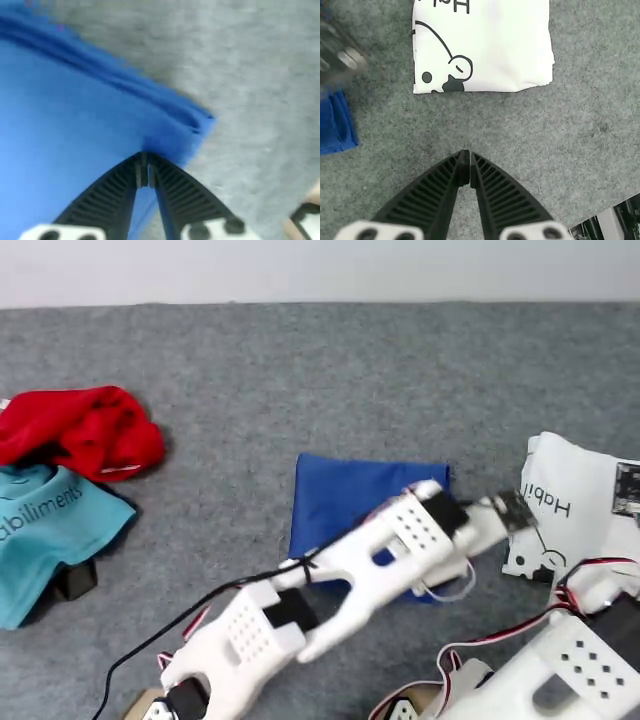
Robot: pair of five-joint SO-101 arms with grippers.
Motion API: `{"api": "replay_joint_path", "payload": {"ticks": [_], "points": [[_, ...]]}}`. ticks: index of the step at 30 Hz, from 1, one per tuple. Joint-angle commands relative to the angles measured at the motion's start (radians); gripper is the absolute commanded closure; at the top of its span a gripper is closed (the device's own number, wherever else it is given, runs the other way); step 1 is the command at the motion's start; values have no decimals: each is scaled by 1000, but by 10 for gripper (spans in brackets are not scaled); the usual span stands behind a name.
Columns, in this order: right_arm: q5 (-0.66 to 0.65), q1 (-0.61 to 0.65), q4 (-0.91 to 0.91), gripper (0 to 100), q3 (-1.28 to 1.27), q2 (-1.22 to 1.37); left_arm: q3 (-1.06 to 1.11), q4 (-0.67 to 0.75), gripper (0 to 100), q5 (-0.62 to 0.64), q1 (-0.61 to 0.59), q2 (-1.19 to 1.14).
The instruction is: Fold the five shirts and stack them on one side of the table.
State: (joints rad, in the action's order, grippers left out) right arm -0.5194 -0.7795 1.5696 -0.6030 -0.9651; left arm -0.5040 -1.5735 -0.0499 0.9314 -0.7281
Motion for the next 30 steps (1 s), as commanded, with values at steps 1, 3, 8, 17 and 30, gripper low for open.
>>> {"api": "replay_joint_path", "payload": {"ticks": [1,3,8,17,30], "points": [[-9,-12,-4,986,44,-19,-4,-23,985,-5,55,12],[-9,-12,-4,986,44,-19,-5,-23,985,-3,63,17],[-12,-12,-4,985,44,-19,-59,-71,986,-3,20,52],[-6,19,-21,983,51,-18,-142,-180,986,-5,-144,278],[152,561,-171,987,-51,-7,186,-181,986,-9,-611,810]]}}
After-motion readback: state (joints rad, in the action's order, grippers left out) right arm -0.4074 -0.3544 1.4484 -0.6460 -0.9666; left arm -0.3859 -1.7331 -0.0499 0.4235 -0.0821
